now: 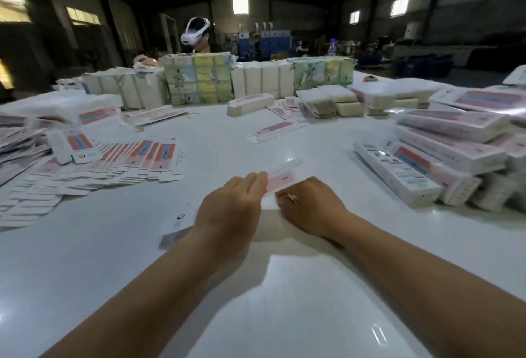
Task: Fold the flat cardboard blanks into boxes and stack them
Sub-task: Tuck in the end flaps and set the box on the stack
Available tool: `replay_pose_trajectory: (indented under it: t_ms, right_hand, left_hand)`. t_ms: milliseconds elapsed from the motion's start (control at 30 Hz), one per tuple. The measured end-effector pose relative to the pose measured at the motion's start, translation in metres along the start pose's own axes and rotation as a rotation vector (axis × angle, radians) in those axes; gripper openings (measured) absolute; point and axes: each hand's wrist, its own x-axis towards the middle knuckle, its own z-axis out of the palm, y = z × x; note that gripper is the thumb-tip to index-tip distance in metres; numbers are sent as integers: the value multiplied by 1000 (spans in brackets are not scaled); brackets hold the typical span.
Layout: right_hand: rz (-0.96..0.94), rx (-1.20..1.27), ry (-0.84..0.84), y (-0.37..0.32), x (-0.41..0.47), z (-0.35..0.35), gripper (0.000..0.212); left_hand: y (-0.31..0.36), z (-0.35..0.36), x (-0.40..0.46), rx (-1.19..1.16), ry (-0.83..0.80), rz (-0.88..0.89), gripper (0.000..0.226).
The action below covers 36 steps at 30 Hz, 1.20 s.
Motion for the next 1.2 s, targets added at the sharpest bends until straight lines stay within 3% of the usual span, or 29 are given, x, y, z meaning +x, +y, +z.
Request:
replay_pose_trajectory:
  t_ms: [67, 167, 200, 267, 333, 433, 600, 733, 833, 933, 1067, 1200]
  right_hand:
    - [107, 214, 16, 2, 2, -3, 22]
    - [416, 1032, 92, 1, 6, -21, 26]
    - [484, 1329, 44, 3, 7, -27, 36]
    - [524, 1587, -135, 6, 3, -34, 50]
    - [497, 1581, -254, 5, 0, -34, 36]
    - [433, 1520, -221, 6, 2, -32, 16]
    - [332, 1436, -266, 6, -1, -28, 29]
    - [388, 1479, -313, 8, -5, -29, 36]
    - [437, 1536, -326, 6, -5, -27, 35]
    - [358, 1561, -319, 5, -5, -26, 33]
    - [186, 1403, -349, 8, -8, -28, 37]
    - [194, 1362, -358, 9, -7, -27, 30]
  left_hand:
    - [1, 5, -5, -44, -7, 14, 63]
    - [-3, 11, -7, -46, -2, 34, 65]
    - [-4, 12, -6, -45, -11, 34, 67]
    - [-5, 15, -3, -45, -41, 27, 69]
    - [-5, 19, -1, -30, -40, 39, 65]
    - [-5, 18, -2, -103, -24, 3, 56]
    - [-9, 11, 0, -115, -110, -130, 100]
    - [-4, 1, -1, -101, -7, 2, 90]
    - [-4, -6, -2, -54, 5, -11, 90]
    - [-7, -7, -1, -44, 36, -10, 92]
    - [-8, -3, -7, -59, -1, 18, 93]
    - [-8, -4, -7, -87, -12, 19, 94]
